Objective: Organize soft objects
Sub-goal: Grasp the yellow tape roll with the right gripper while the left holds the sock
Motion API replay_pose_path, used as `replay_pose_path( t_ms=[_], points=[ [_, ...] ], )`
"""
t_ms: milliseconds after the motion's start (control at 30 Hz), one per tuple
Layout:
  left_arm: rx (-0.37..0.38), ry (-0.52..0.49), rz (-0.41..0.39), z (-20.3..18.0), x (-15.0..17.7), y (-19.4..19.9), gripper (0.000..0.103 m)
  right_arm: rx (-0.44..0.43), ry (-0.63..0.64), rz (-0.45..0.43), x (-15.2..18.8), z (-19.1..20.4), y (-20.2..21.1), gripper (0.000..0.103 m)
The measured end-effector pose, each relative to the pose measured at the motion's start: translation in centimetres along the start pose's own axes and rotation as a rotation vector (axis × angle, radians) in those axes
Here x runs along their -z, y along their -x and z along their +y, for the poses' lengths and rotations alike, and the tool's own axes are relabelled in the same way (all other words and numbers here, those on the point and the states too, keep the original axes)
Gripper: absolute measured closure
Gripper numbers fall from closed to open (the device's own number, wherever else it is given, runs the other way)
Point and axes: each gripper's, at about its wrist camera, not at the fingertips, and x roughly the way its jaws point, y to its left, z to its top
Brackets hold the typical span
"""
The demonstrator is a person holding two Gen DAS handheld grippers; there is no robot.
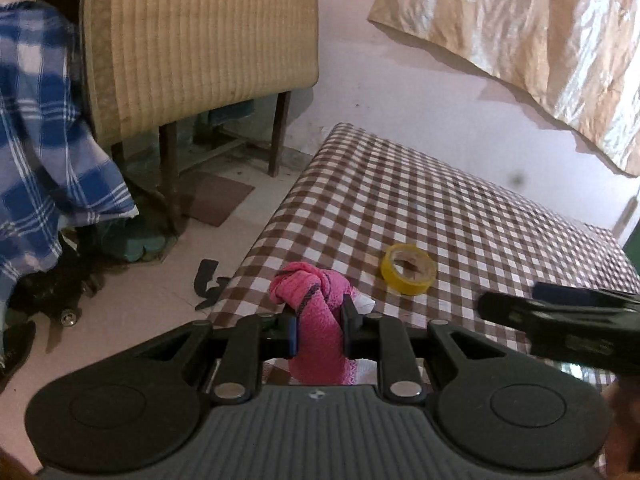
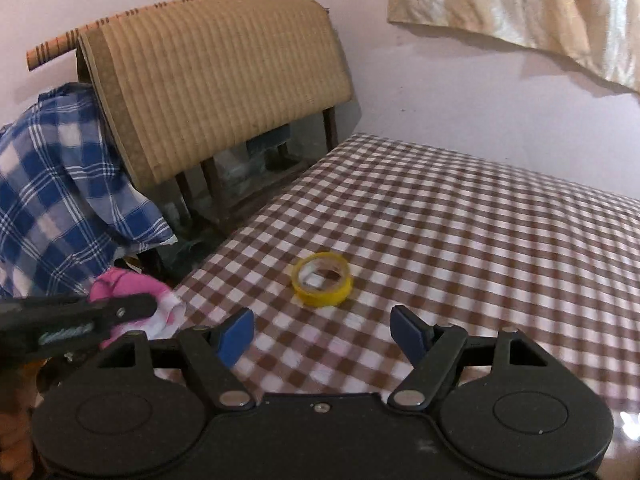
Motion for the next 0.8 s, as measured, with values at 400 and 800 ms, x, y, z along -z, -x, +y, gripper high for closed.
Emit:
replay_pose_path(
  t_ms=[400, 800],
  points=[
    [0.033, 0.042, 0.001, 0.3, -0.6, -2.6, 0.081, 0.063, -0.045, 0.068, -1.5, 1.6, -10.6, 0.015],
    [0.046, 0.041, 0.006, -0.3, -0.4, -2.9, 0.081, 0.092, -0.032, 0.044, -1.1, 1.6, -10.0, 0.035]
  ],
)
